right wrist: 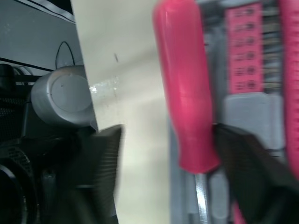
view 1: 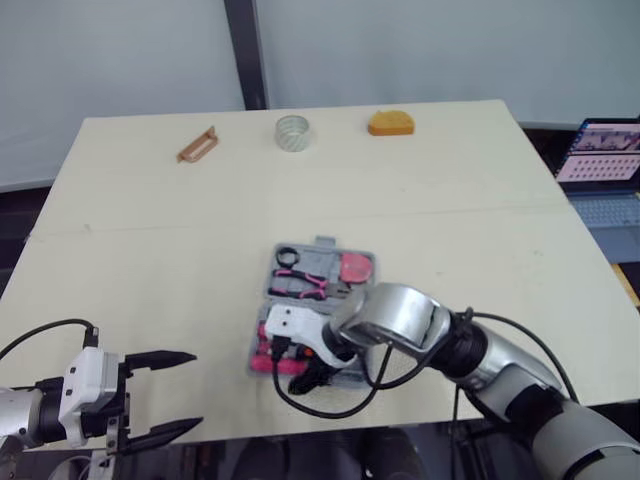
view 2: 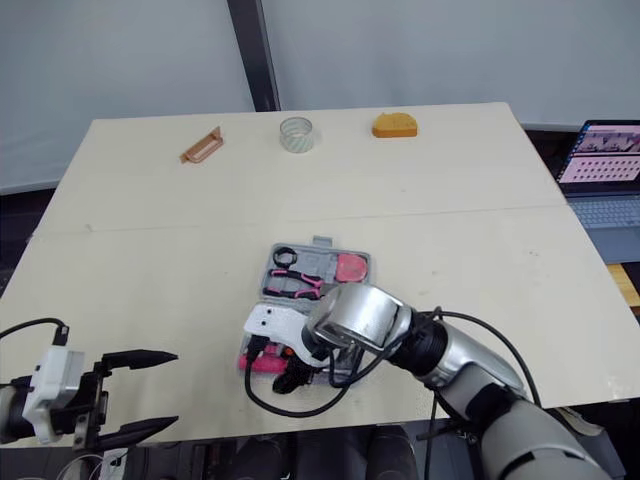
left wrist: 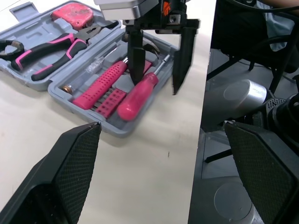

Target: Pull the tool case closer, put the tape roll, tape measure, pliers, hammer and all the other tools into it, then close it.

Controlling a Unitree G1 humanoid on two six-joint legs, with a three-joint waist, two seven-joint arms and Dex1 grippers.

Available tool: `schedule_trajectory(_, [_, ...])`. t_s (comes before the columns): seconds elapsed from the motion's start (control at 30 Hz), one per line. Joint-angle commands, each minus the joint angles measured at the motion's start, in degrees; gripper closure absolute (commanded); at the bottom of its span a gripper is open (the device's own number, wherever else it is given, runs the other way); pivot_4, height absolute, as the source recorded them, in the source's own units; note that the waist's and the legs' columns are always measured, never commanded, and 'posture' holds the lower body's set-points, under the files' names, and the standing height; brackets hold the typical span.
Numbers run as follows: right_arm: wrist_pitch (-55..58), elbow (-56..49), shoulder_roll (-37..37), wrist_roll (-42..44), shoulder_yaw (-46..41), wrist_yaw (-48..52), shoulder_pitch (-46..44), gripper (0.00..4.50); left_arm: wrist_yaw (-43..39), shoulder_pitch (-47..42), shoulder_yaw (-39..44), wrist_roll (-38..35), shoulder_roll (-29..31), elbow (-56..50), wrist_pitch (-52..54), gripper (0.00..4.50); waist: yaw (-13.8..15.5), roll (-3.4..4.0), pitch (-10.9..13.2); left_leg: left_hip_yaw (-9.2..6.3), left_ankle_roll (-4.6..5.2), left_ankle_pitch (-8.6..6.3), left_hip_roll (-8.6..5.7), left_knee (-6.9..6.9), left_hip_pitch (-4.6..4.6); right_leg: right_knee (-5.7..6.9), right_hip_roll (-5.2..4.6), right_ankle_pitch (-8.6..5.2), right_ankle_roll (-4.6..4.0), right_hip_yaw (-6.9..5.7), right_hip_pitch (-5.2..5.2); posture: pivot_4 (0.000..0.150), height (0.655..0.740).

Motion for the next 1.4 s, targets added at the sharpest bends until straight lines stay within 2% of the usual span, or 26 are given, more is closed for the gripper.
schedule_trajectory(0.03, [2.3, -2.7, -0.5, 1.8, -5.2, 1.2, -2.3, 0.24, 0.0, -0.3, 0.1, 0.0, 0.4, -1.1, -0.1, 0.00, 0.0, 0.00, 0.0, 0.00, 0.00, 0.00, 0.00, 0.01, 0.00, 0.00, 0.00, 0.00, 0.00, 0.00, 0.00, 0.150, 0.7400])
schedule_trajectory(0.27, [6.1, -5.7, -2.6, 5.1, -11.6, 1.6, -2.3, 0.24, 0.4, -1.7, -0.7, 0.1, 0.3, -0.6, 0.1, 0.00, 0.1, -0.02, 0.0, 0.01, 0.00, -0.01, 0.00, 0.00, 0.00, 0.00, 0.00, 0.00, -0.01, 0.00, 0.00, 0.150, 0.7400])
schedule_trajectory(0.4, [3.9, -7.5, -3.2, 5.9, -14.2, 1.8, -0.1, 0.24, 0.7, -2.8, -1.4, 0.1, 0.4, -0.3, 0.3, 0.00, 0.0, -0.02, 0.0, 0.02, 0.00, -0.02, 0.01, -0.01, 0.00, 0.00, 0.01, 0.00, -0.01, 0.00, -0.01, 0.150, 0.7400])
schedule_trajectory(0.5, [-2.0, -9.9, -3.9, 5.0, -15.4, 1.6, 4.1, 1.01, 0.8, -3.3, -1.6, 0.1, 0.4, -0.1, 0.3, 0.00, 0.1, -0.03, 0.0, 0.04, 0.00, -0.02, 0.02, -0.01, 0.00, 0.01, 0.01, 0.00, -0.01, 0.00, -0.02, 0.150, 0.7400])
schedule_trajectory(0.67, [-20.0, -13.8, -7.6, 1.6, -15.9, 4.2, 15.3, 3.61, 1.1, -3.7, -1.9, 0.0, 0.1, -0.1, 0.3, 0.00, 0.2, -0.08, 0.0, 0.08, 0.03, -0.04, 0.00, 0.04, 0.00, 0.00, 0.00, 0.00, -0.01, 0.00, 0.00, 0.150, 0.7400])
schedule_trajectory(0.73, [-27.8, -14.3, -8.2, -0.3, -16.0, 5.4, 19.4, 4.48, 1.2, -3.7, -2.0, 0.1, -0.2, -0.1, 0.2, 0.00, 0.2, -0.09, -0.1, 0.10, 0.04, -0.05, 0.01, 0.04, 0.00, -0.01, 0.00, 0.00, -0.01, 0.00, 0.01, 0.150, 0.7400])
schedule_trajectory(0.83, [-39.3, -11.4, -9.8, -5.0, -14.3, 8.3, 24.2, 4.48, 1.1, -3.6, -2.1, 0.2, -0.7, 0.3, -0.4, 0.00, 0.1, -0.10, -0.1, 0.14, 0.05, -0.06, 0.01, 0.05, 0.01, -0.01, 0.00, 0.00, -0.01, 0.00, 0.01, 0.150, 0.7400])
schedule_trajectory(1.03, [-51.2, -3.7, -9.1, -12.3, -11.6, 11.1, 27.6, 4.48, 0.2, -3.6, -2.5, 0.9, -1.4, 2.6, -2.5, 0.00, 0.1, -0.12, -0.1, 0.31, 0.06, -0.06, 0.09, 0.05, 0.09, -0.04, 0.00, 0.00, -0.01, -0.06, 0.00, 0.150, 0.7400])
schedule_trajectory(1.4, [-58.7, 3.4, -5.3, -18.0, -11.3, 13.0, 30.2, 4.48, -1.8, -3.4, -2.3, 1.5, -1.3, 6.3, -6.0, 0.00, 0.1, -0.16, -0.1, 0.35, 0.04, -0.10, 0.12, 0.09, 0.09, -0.07, 0.00, 0.00, -0.01, -0.13, 0.01, 0.150, 0.7400])
